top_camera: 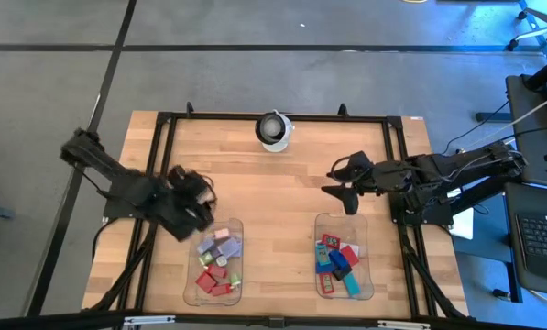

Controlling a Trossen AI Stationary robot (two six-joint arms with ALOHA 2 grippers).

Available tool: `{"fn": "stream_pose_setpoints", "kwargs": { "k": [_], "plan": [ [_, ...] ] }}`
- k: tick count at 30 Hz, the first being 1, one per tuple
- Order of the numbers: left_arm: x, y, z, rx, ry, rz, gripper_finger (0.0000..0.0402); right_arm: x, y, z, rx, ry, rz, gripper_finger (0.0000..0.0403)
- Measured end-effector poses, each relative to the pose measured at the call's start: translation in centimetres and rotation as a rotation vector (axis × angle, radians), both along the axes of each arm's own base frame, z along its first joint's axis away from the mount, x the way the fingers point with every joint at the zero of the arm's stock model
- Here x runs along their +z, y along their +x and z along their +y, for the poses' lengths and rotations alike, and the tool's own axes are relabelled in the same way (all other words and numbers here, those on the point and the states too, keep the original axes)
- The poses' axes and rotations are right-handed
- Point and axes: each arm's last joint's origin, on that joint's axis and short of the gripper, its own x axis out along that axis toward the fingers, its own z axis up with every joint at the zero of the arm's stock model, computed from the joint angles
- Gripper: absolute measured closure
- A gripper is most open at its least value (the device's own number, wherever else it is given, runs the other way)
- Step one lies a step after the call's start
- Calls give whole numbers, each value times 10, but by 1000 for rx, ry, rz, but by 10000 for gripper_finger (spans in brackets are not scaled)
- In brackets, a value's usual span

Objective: Pick & Place Office items
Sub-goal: Return to Home Position

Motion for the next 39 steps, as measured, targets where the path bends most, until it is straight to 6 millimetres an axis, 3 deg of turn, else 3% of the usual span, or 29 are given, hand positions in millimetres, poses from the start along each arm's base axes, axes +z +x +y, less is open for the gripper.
{"fn": "stream_pose_setpoints", "kwargs": {
  "k": [8, 18, 24, 29, 39],
  "plan": [
    [38, -54, 37, -19, 38, -181, 176, 12, -21, -16, -41, -59, -29, 133],
    [53, -100, 68, 27, 62, -299, 176, 8, -45, -33, -139, -131, 54, 133],
    [57, -117, 80, 55, 69, -365, 174, -32, -62, -39, -194, -90, 36, 133],
    [59, -126, 87, 82, 84, -413, 176, -65, -81, -41, -207, -21, -91, 133],
    [62, -133, 92, 132, 107, -484, 176, -105, -107, -45, -199, 29, -270, 133]
  ]
}}
